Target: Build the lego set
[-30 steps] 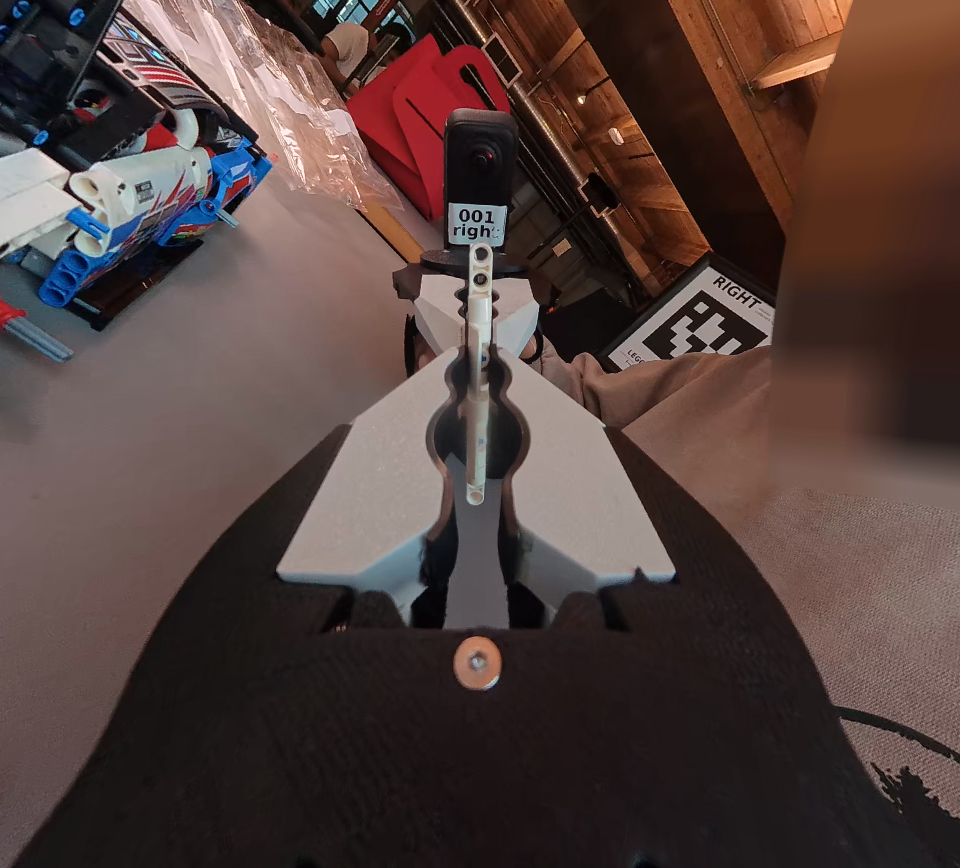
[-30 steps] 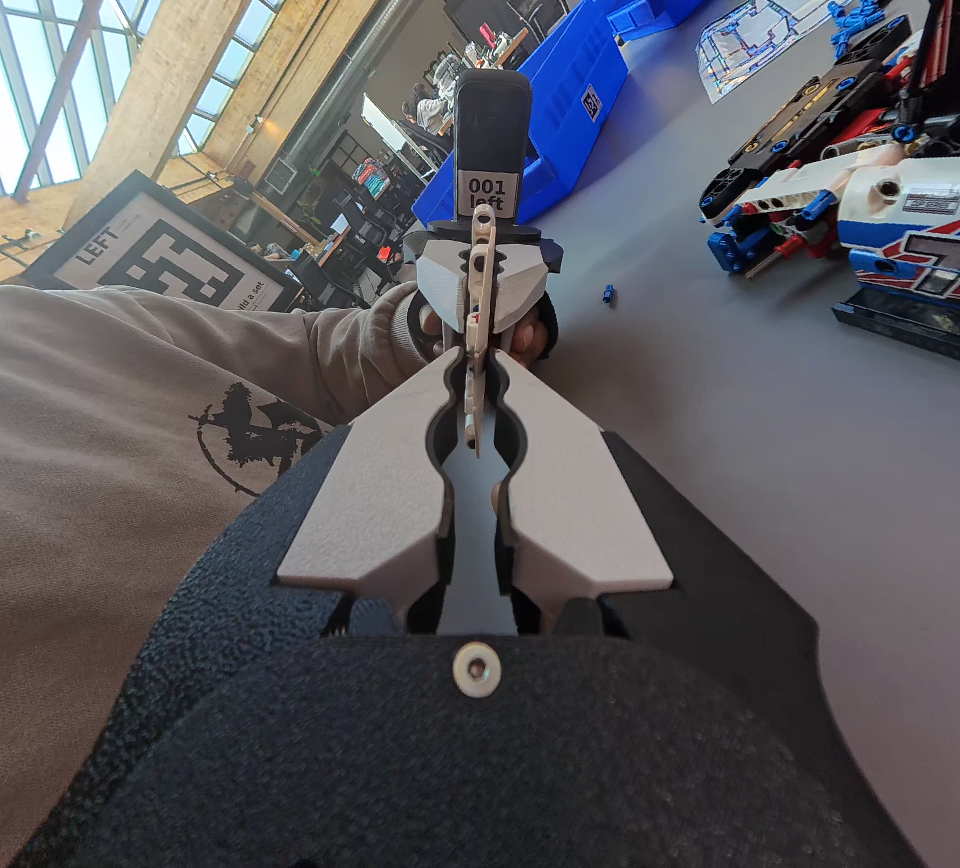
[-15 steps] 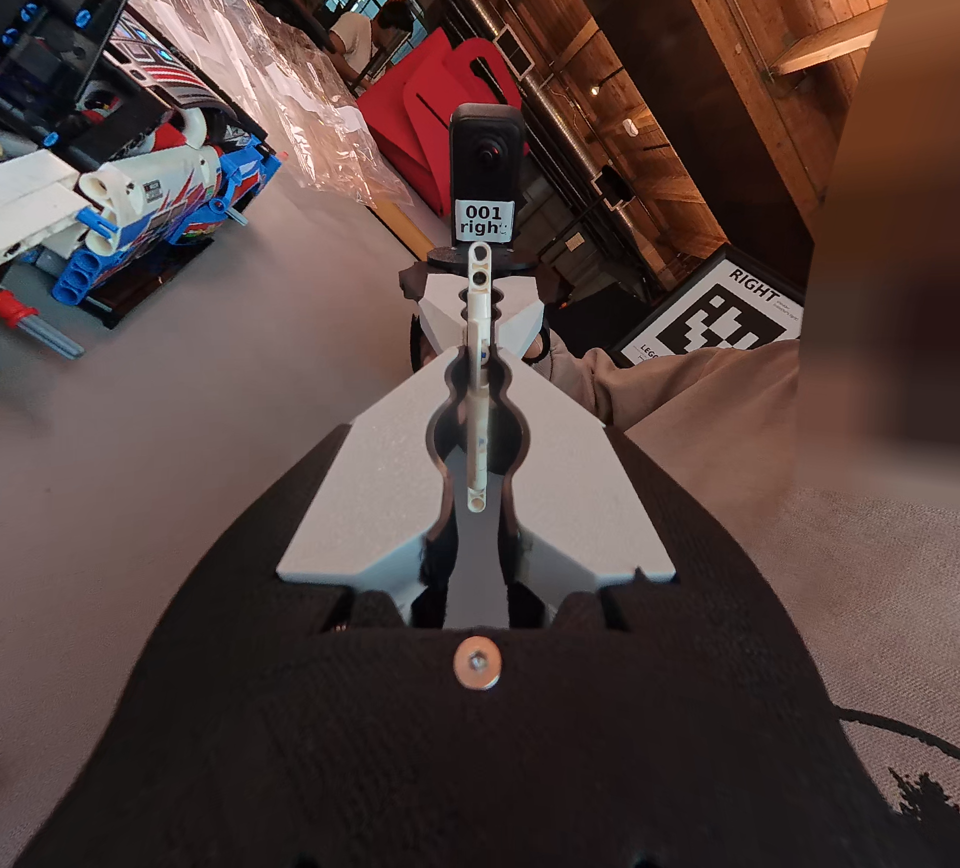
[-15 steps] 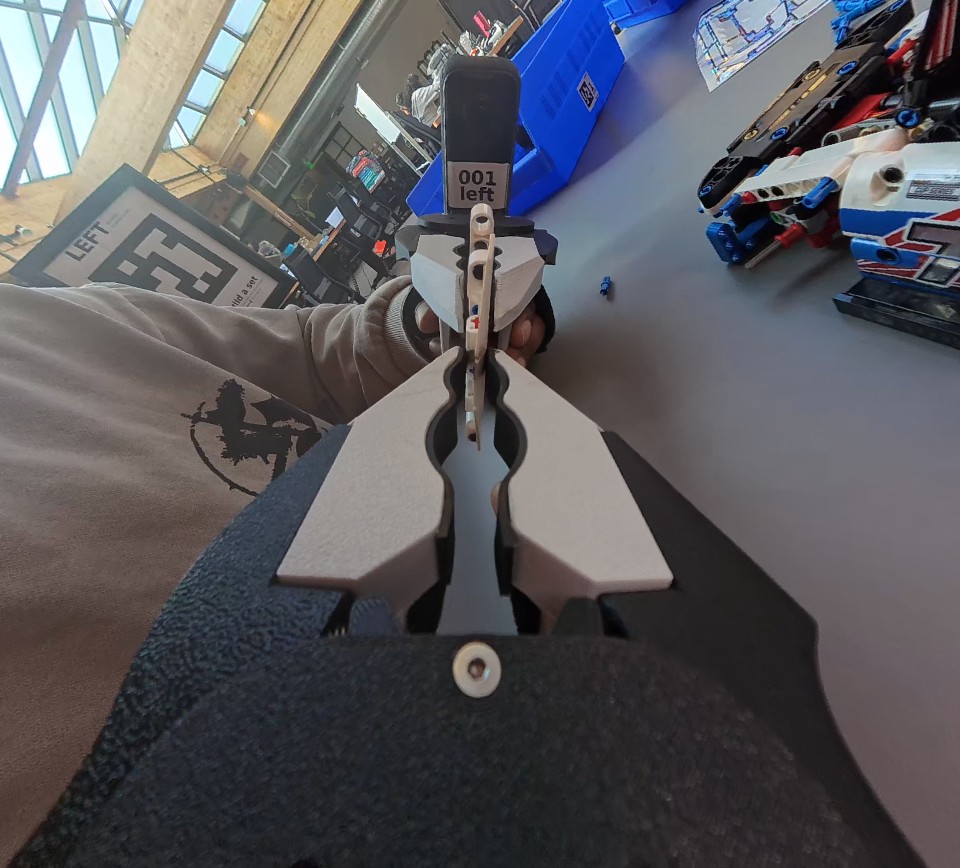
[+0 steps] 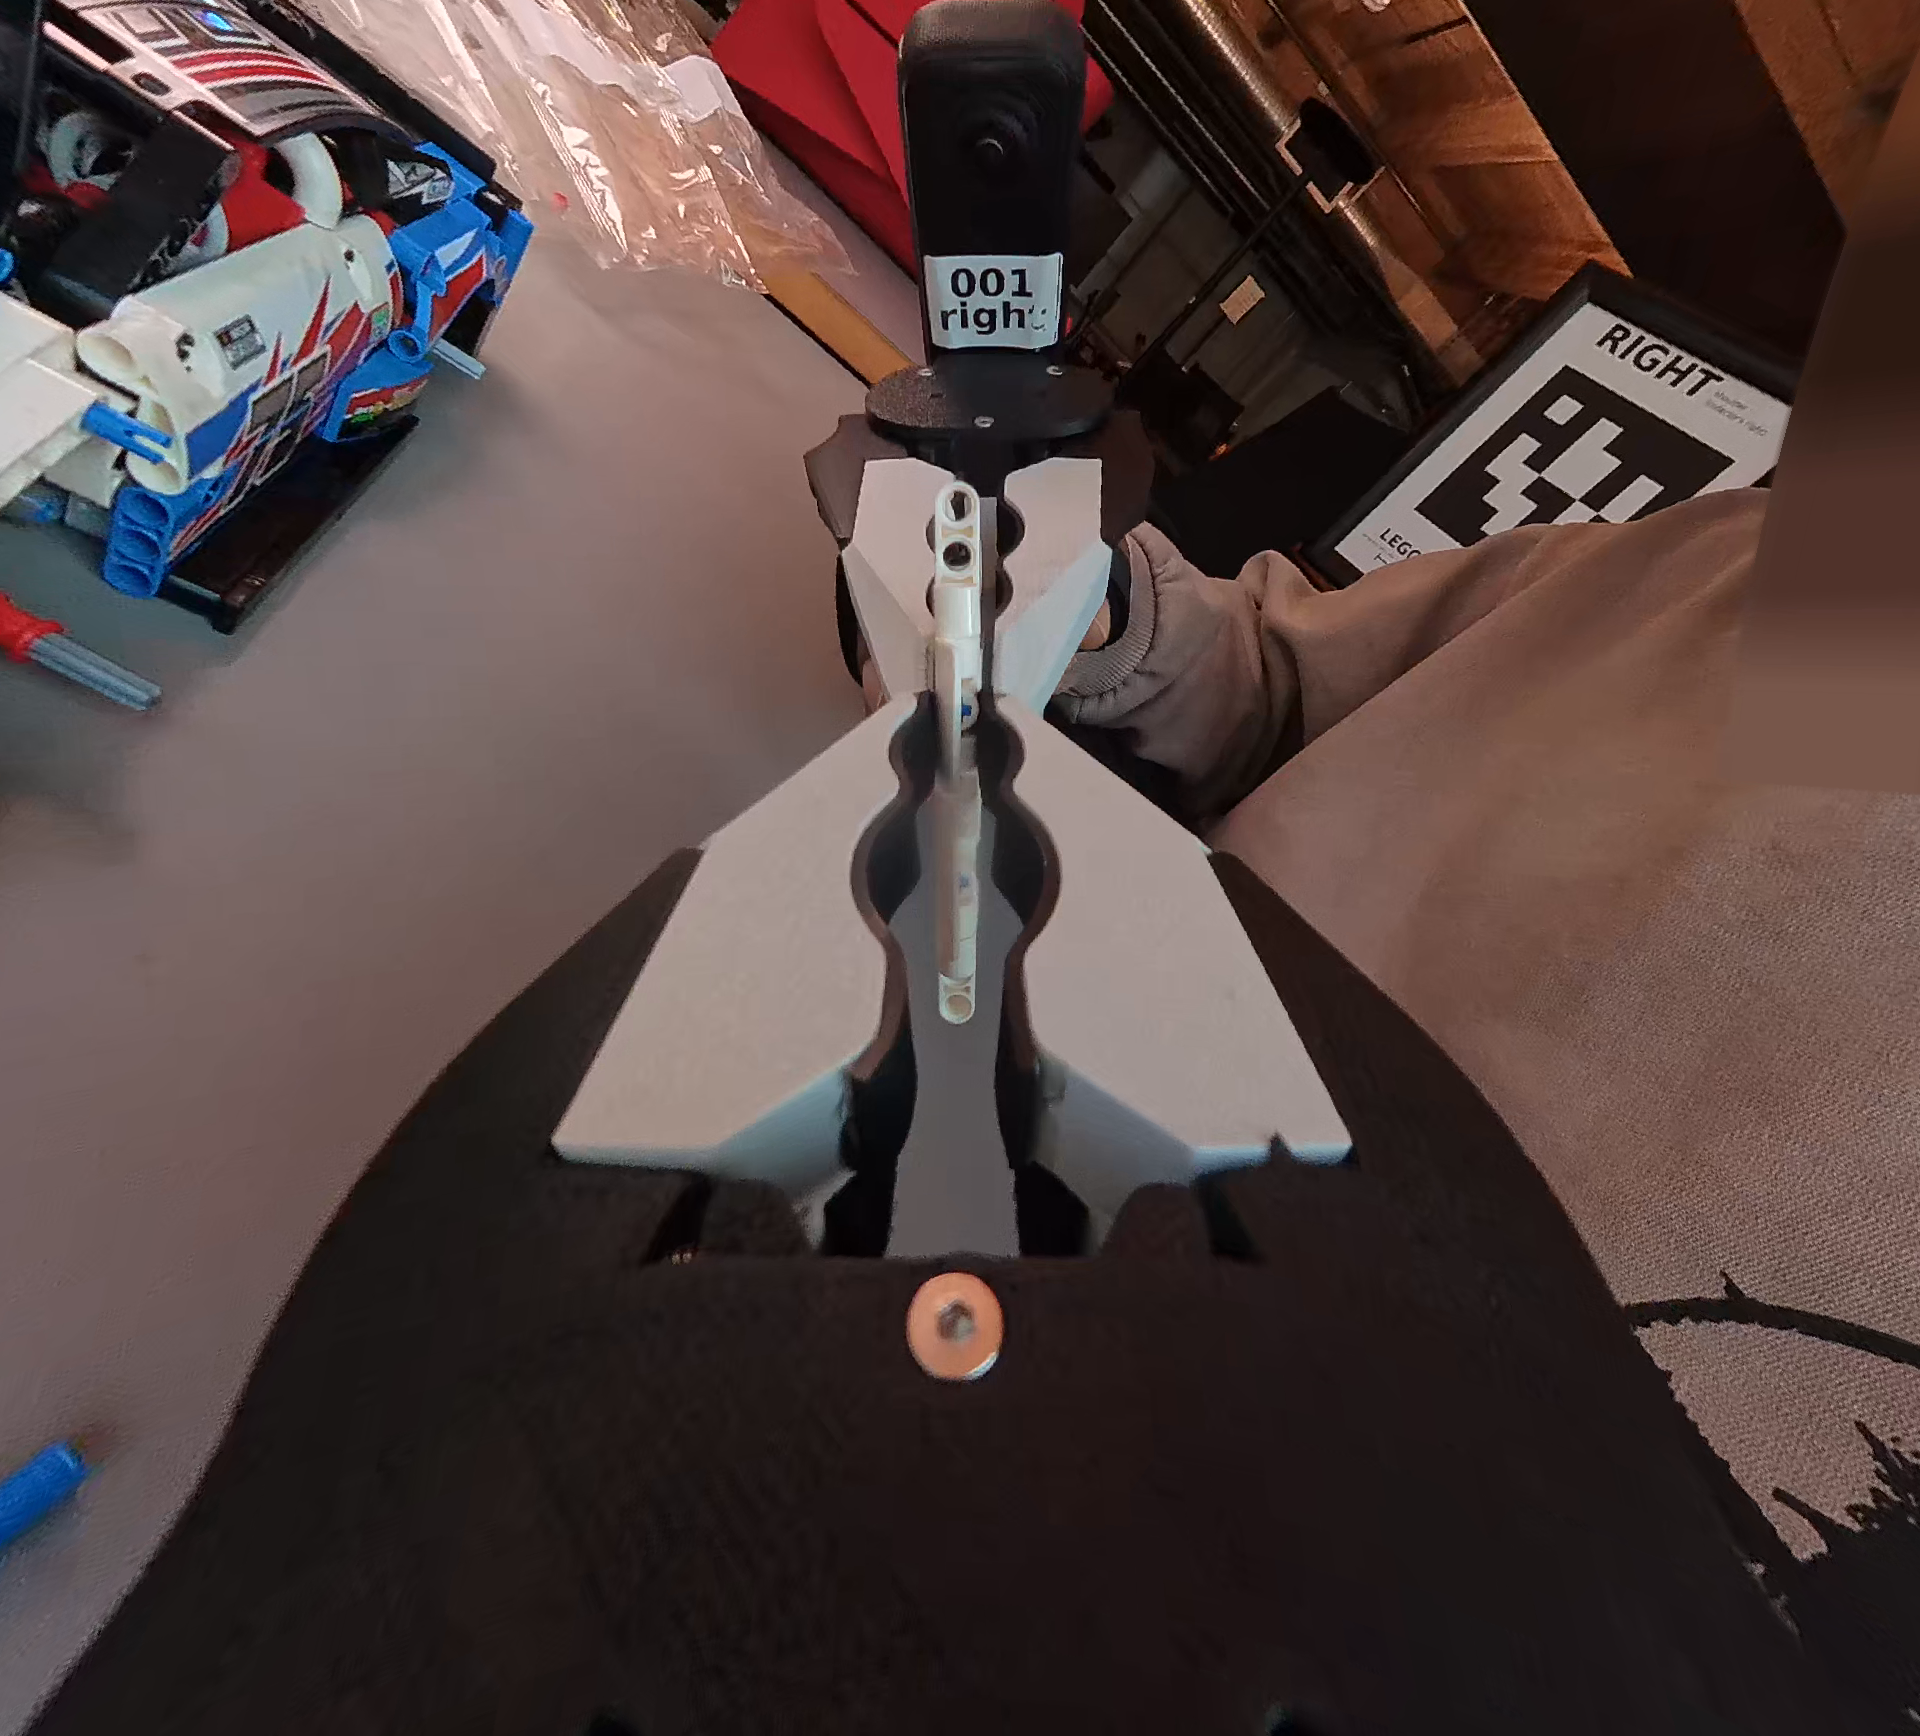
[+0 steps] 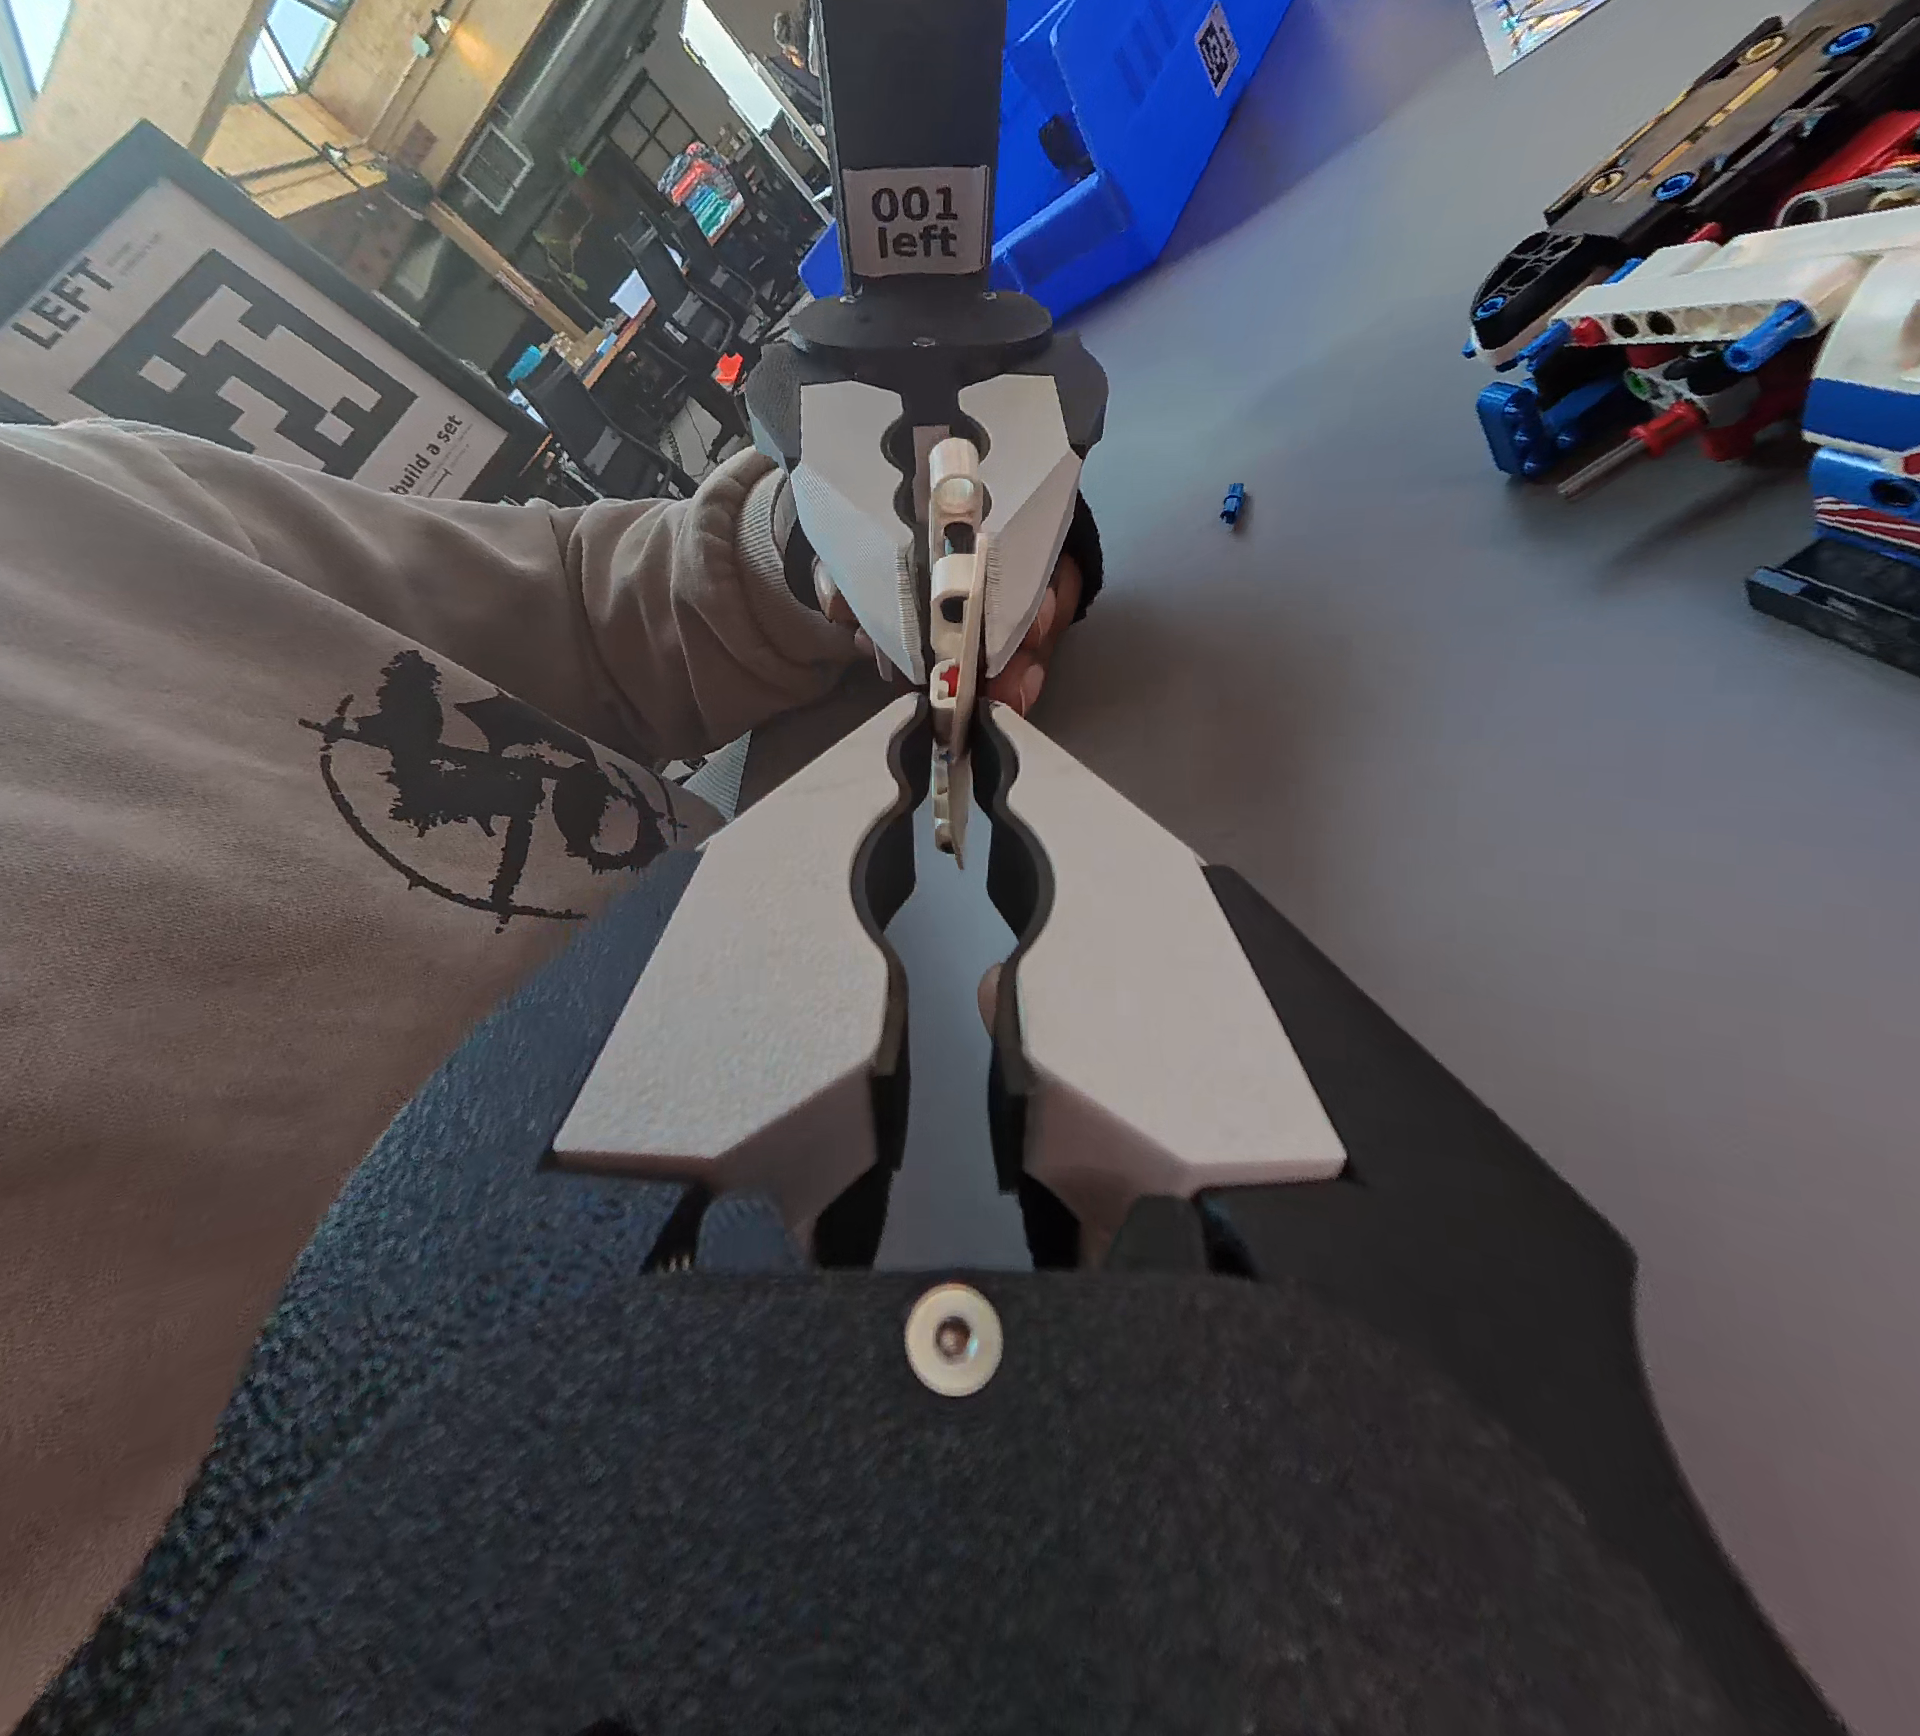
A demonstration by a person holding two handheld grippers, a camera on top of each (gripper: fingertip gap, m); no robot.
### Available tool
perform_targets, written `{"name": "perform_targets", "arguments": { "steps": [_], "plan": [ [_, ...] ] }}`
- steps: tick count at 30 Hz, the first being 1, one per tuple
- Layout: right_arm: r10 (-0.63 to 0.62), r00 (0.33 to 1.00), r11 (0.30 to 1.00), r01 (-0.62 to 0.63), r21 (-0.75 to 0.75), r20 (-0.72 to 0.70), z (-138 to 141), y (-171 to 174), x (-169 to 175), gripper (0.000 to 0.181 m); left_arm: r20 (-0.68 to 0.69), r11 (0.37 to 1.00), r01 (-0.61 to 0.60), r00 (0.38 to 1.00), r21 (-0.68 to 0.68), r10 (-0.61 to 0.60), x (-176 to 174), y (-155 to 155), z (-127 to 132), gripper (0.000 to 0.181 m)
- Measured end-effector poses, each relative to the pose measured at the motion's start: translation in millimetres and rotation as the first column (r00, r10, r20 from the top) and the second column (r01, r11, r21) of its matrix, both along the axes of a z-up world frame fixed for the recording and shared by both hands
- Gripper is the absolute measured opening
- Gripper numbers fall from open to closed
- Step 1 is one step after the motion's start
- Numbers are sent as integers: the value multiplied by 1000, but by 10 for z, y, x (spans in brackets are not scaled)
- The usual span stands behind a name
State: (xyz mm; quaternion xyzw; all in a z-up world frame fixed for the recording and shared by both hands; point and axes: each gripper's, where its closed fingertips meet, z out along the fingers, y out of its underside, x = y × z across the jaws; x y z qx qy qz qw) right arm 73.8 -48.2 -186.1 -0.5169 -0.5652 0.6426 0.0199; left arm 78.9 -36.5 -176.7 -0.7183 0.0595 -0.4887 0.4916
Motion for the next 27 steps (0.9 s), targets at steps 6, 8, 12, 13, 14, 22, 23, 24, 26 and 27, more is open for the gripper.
{"name": "perform_targets", "arguments": {
  "steps": [6, 8, 12, 13, 14, 22, 23, 24, 26, 27],
  "plan": [
    [26, 1000, 999, -26, 30, 2, -24, -49, 25, 4, -2, 1000, 21, 1000, -13, -21, 30, -37, -17, 6],
    [34, 999, 999, -34, 38, 9, -40, -63, 30, 4, -15, 999, 27, 1000, -17, -27, 42, -48, -29, 6],
    [52, 998, 997, -53, 49, 20, -67, -95, 42, 4, -53, 999, 32, 998, -19, -33, 65, -64, -51, 6],
    [58, 998, 997, -59, 50, 20, -69, -105, 45, 4, -57, 999, 36, 998, -21, -37, 70, -71, -55, 6],
    [60, 998, 997, -61, 53, 22, -75, -110, 46, 4, -60, 999, 39, 997, -23, -41, 74, -76, -58, 6],
    [26, 1000, 999, -26, 31, -2, -26, -60, 4, 4, 2, 999, 15, 1000, -36, -15, 36, -35, -33, 6],
    [20, 1000, 999, -20, 26, -10, -11, -52, -1, 4, 13, 999, 8, 1000, -34, -8, 30, -26, -21, 6],
    [14, 1000, 1000, -14, 24, -19, 3, -46, -6, 4, 25, 999, 3, 1000, -32, -2, 24, -18, -8, 6],
    [5, 999, 1000, -4, 25, -33, 23, -36, -12, 4, 52, 999, -3, 999, -32, 4, 18, -7, 10, 5],
    [8, 999, 1000, -7, 25, -33, 24, -38, -7, 4, 61, 999, -1, 998, -34, 3, 21, -6, 13, 5]
  ]
}}
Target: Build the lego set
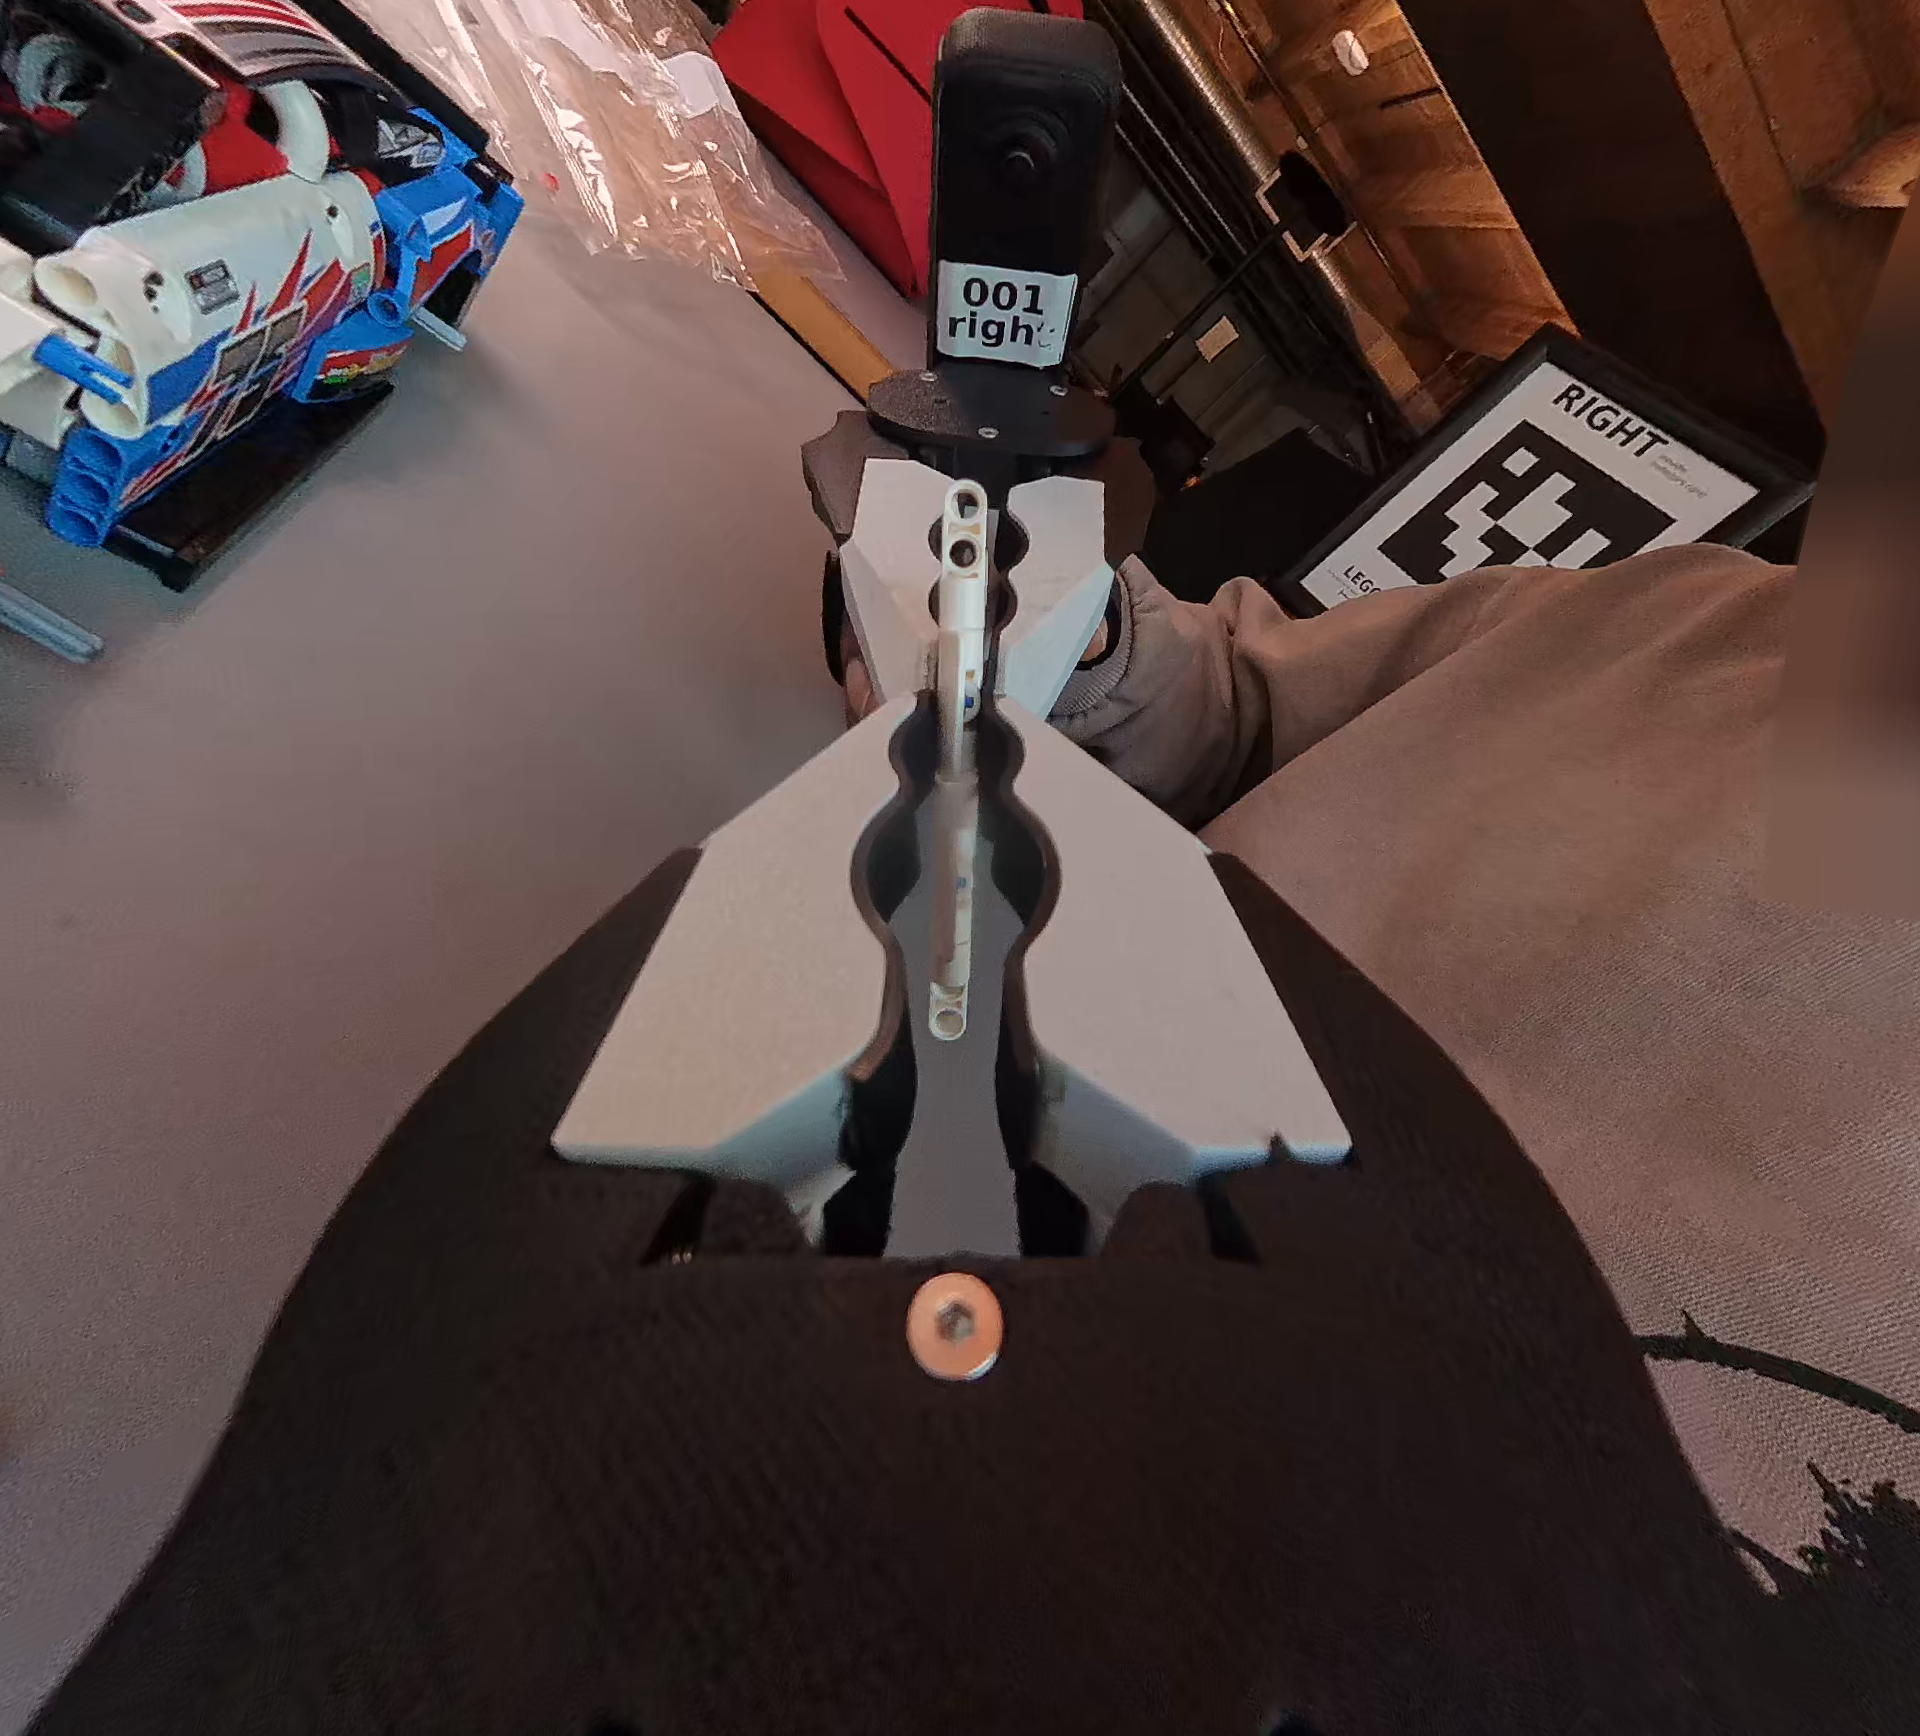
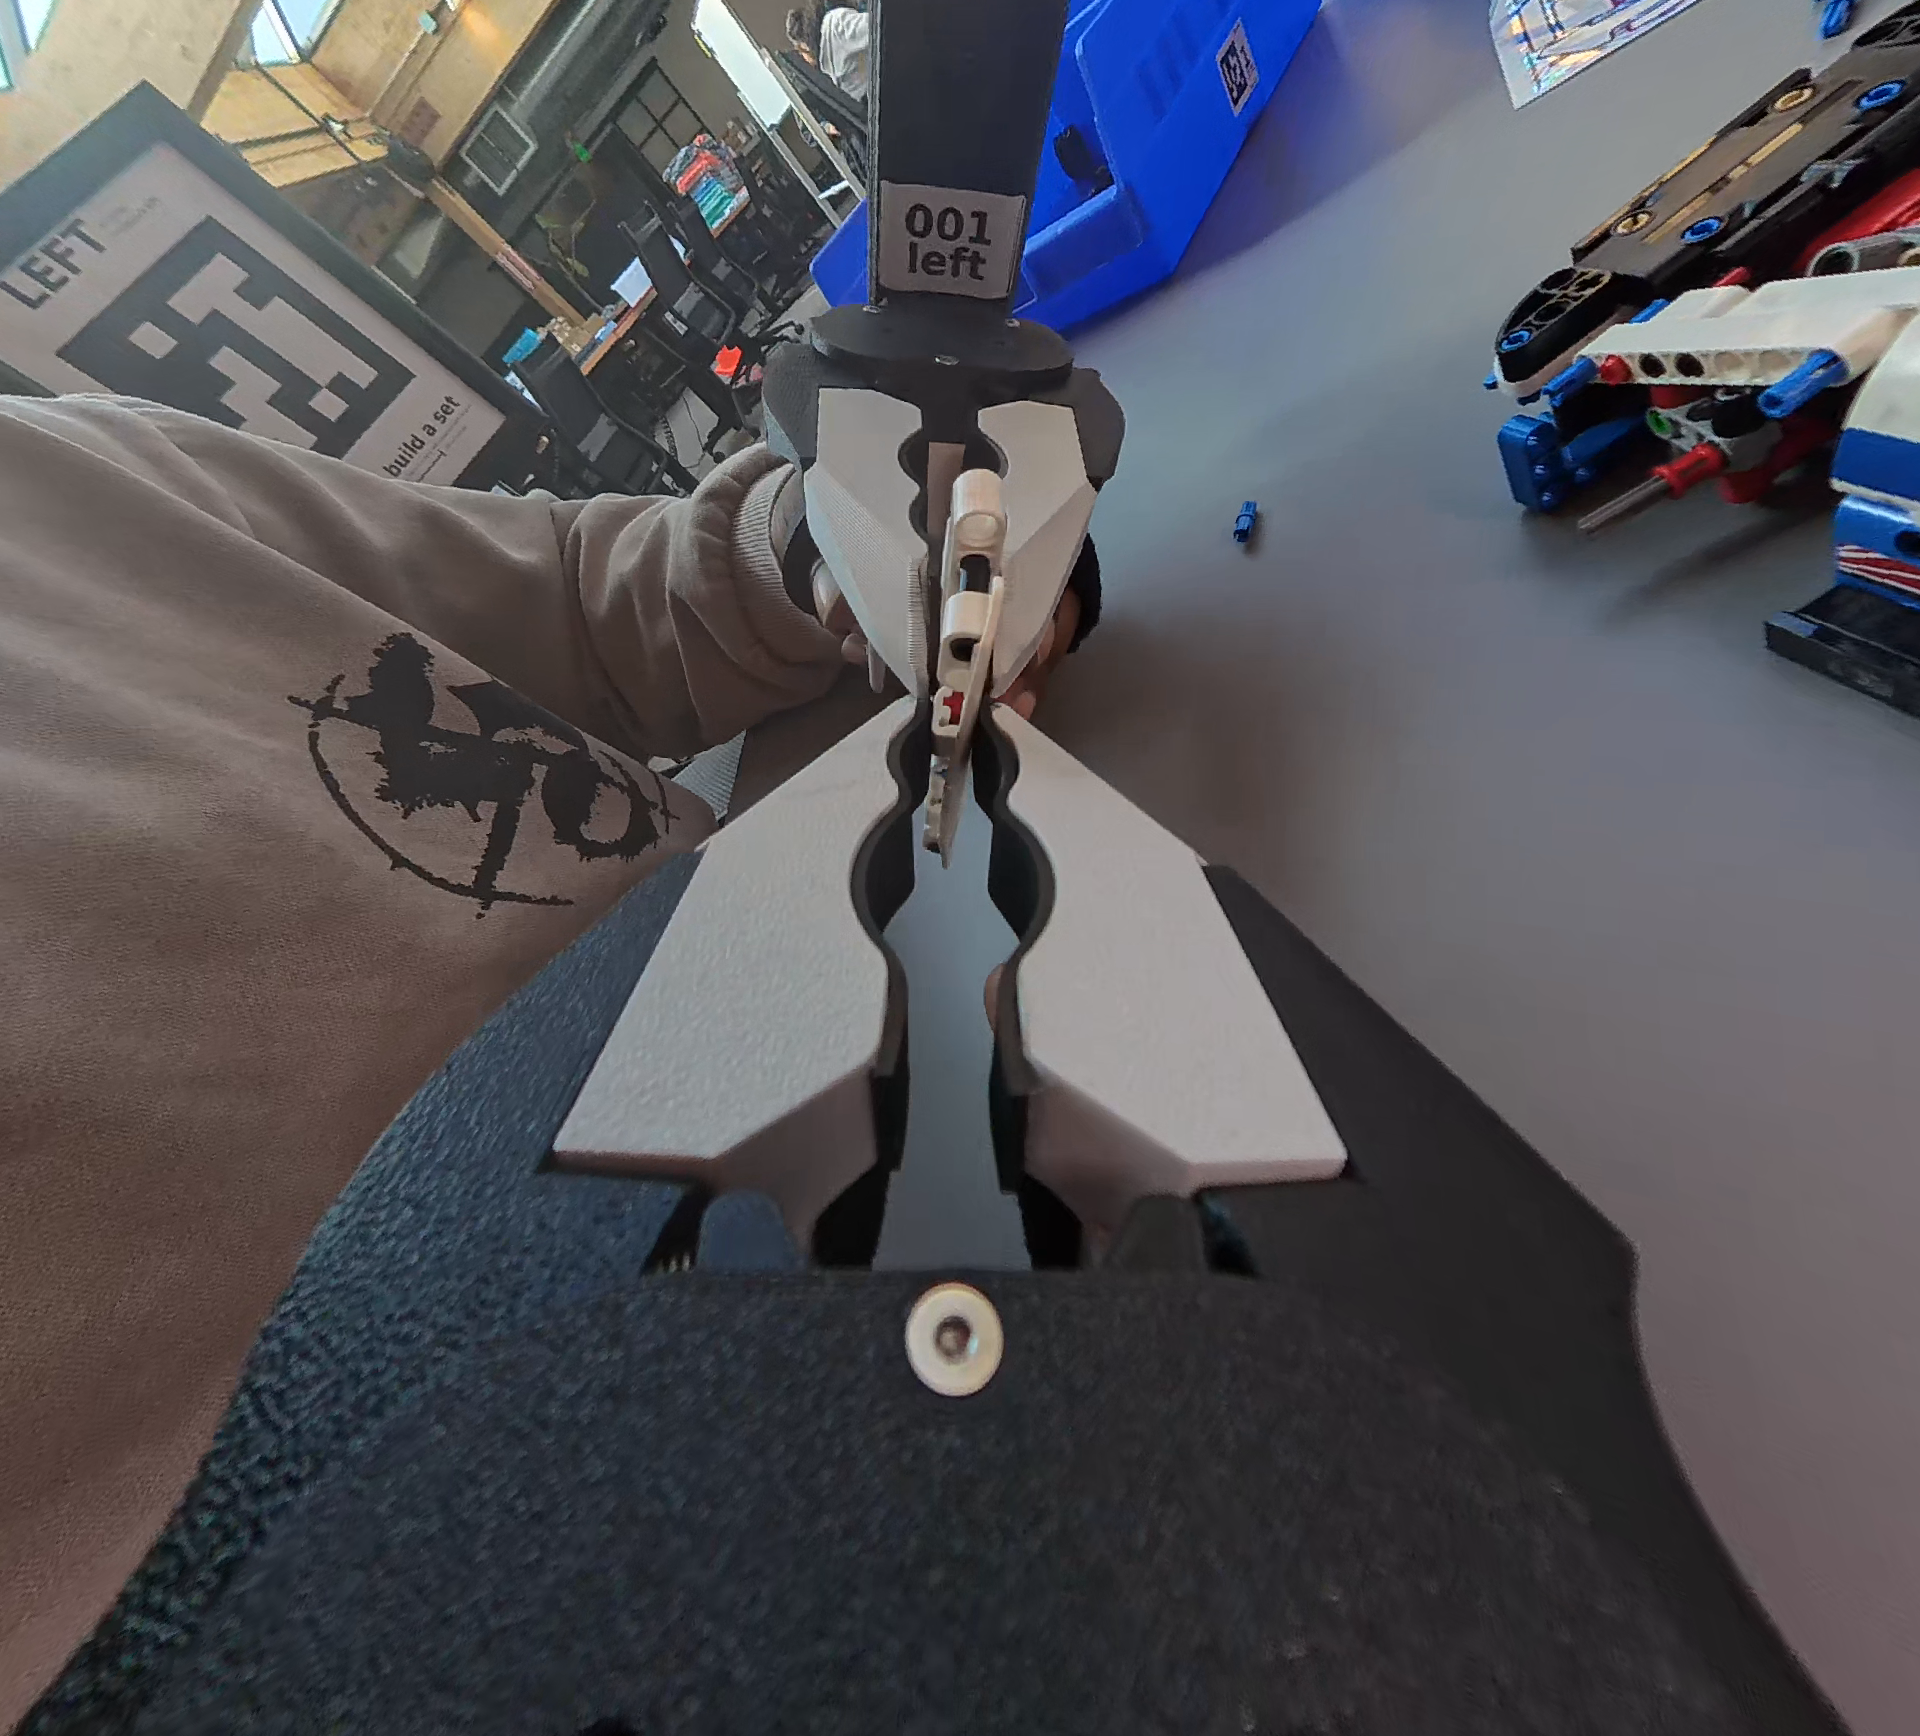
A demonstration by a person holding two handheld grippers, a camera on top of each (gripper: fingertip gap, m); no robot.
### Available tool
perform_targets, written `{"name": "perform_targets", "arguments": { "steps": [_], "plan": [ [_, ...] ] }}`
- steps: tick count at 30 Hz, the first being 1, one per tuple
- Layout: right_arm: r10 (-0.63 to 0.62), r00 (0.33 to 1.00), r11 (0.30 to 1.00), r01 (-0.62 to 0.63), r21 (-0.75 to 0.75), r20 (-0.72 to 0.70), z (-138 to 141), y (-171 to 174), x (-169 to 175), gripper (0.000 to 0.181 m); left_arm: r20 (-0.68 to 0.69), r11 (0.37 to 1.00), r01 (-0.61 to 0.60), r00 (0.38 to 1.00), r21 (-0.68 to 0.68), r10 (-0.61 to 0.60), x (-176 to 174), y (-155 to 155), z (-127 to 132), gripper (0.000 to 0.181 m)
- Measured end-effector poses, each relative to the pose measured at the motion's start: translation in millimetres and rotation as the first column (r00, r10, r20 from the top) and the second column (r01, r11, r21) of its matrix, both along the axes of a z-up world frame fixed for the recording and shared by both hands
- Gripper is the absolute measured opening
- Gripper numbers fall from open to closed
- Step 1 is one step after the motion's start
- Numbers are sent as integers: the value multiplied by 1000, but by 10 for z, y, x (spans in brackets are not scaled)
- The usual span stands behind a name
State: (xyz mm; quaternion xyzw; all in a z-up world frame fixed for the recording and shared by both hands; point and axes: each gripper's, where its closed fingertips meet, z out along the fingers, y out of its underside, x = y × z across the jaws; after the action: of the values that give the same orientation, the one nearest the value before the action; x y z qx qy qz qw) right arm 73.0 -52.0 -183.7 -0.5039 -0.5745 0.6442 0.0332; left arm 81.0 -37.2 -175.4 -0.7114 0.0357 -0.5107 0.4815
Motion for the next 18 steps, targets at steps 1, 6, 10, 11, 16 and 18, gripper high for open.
{"name": "perform_targets", "arguments": {
  "steps": [1, 6, 10, 11, 16, 18],
  "plan": [
    [7, 1000, 1000, -7, 0, 4, -5, -6, 6, 4, 0, 1000, 5, 1000, -1, -5, 6, -5, -3, 5],
    [75, 997, 997, -75, 16, 28, -49, -104, 62, 4, -27, 997, 76, 997, -19, -76, 61, -88, -40, 6],
    [146, 987, 987, -150, 53, 68, -127, -216, 127, 4, -25, 985, 164, 986, -55, -166, 126, -198, -108, 5],
    [162, 984, 985, -166, 56, 74, -137, -237, 144, 4, -28, 981, 182, 983, -62, -184, 140, -219, -119, 5],
    [219, 968, 969, -230, 87, 121, -235, -322, 203, 4, -87, 954, 275, 954, -121, -286, 206, -304, -207, 5],
    [232, 961, 964, -247, 98, 148, -285, -341, 219, 3, -104, 946, 291, 946, -142, -307, 227, -321, -247, 5]
  ]
}}
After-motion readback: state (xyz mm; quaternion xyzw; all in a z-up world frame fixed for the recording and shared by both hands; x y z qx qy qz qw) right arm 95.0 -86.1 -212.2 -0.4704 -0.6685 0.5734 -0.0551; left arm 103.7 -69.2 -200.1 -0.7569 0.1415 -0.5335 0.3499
